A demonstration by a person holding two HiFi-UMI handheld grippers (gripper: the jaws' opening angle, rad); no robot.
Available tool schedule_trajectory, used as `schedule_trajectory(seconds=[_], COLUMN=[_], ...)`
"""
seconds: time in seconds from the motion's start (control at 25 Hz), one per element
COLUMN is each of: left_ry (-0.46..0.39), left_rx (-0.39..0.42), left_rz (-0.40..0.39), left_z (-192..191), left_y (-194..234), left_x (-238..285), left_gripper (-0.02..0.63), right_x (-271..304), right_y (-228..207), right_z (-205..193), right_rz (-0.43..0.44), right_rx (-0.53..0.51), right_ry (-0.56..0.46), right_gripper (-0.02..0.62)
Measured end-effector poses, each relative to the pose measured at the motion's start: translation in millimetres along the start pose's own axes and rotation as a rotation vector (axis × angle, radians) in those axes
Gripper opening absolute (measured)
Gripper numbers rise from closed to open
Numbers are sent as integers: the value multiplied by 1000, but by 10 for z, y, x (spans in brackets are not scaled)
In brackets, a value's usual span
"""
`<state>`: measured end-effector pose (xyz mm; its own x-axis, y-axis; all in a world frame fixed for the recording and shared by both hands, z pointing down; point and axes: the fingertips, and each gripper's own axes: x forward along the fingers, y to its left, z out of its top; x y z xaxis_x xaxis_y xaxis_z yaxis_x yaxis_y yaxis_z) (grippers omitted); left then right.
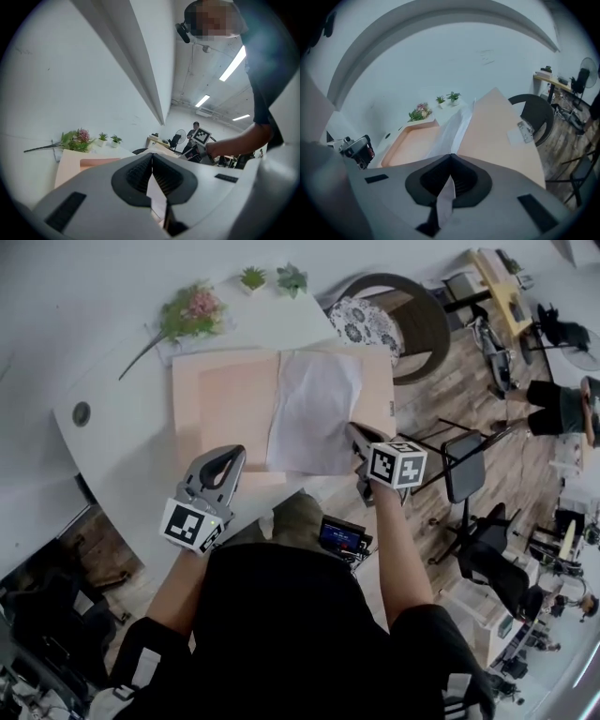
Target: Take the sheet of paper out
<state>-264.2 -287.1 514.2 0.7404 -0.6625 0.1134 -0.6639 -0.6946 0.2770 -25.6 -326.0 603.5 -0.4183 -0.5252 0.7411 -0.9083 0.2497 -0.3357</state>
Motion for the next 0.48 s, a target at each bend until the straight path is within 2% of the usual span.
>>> schedule_trajectory(seconds=[0.2, 0.48], left_ry=[-17, -52], left_rx=[21, 83], left_rz=[-4, 36], left_z=[57, 242], left_y=[-110, -438], left_x=[64, 39], left_gripper=[5, 5], right_x=[-344, -907], right_y=[-72, 58], right_z=[163, 306], right_rz=[-55, -93], right_rx=[-96, -340], right_ry=[-89, -203], right_gripper=[12, 12])
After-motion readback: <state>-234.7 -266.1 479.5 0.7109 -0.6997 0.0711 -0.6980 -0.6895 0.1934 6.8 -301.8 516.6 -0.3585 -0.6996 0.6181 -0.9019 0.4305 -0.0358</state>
